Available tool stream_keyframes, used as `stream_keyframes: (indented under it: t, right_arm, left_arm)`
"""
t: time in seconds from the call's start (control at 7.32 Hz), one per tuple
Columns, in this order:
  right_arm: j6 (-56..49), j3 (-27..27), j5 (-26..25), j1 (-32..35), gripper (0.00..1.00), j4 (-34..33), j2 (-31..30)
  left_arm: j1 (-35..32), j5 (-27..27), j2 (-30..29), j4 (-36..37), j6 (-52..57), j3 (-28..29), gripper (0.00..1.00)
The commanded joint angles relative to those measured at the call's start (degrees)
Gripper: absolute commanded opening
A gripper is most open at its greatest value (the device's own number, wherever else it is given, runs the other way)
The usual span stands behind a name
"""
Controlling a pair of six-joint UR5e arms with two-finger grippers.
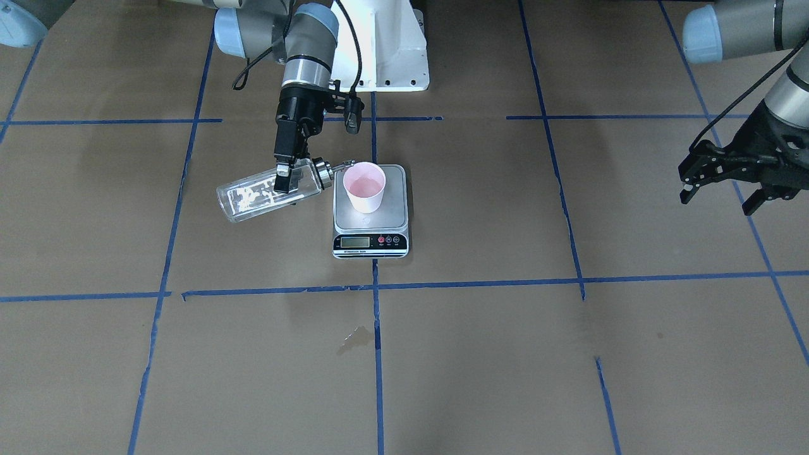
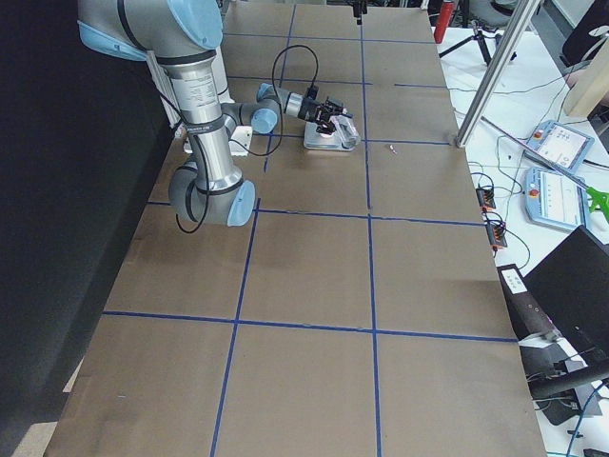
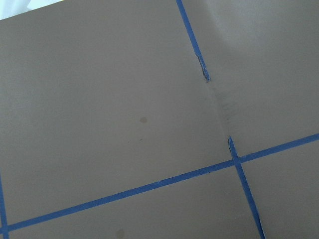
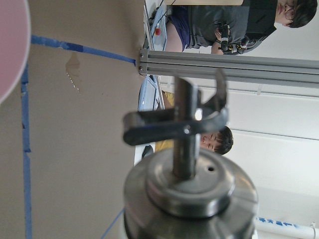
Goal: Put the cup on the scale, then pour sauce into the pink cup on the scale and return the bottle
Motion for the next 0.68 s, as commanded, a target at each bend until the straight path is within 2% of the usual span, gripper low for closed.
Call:
stream_keyframes:
  t: [0.0,0.55]
  right_arm:
    - [-4.3,-2.4,-3.1,-0.2,0.0,-1.9,0.4]
    - [-10.6,-2.4,-3.3,-0.2,0.0,-1.9,1.1]
  left_arm:
    - [0.0,0.2,0.0,-0.1,0.4,0.0,1.0]
    - [0.1,0.2,0.0,-0.2,0.6,0.2,1.0]
